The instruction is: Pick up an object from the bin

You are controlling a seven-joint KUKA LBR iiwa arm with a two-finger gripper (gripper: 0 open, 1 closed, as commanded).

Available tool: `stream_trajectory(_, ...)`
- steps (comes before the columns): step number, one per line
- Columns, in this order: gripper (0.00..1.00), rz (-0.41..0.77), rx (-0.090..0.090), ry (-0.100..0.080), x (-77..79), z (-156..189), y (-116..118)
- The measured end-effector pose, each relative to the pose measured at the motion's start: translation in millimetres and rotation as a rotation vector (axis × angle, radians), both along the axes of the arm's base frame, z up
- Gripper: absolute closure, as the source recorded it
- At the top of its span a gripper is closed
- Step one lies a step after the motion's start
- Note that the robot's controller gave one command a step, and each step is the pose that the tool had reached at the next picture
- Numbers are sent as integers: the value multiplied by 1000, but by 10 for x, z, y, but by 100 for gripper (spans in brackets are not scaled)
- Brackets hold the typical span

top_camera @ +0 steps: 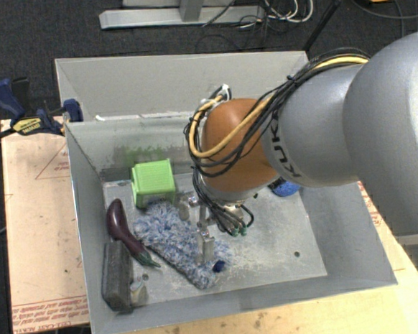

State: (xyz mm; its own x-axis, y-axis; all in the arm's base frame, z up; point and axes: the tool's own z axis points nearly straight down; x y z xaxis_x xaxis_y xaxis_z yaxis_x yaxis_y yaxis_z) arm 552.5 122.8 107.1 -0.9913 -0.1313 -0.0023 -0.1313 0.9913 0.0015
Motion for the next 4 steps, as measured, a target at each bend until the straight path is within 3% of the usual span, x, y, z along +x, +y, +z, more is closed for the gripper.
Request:
stream_trajectory(1,0,102,2,3,-85,-234,-162)
stream_trajectory(2,100,61,1,5,-191,-367,371)
stream_trajectory(3,100,61,1,5,-191,-366,370)
stream_trajectory(4,100,69,1,-10,73,1582,432)
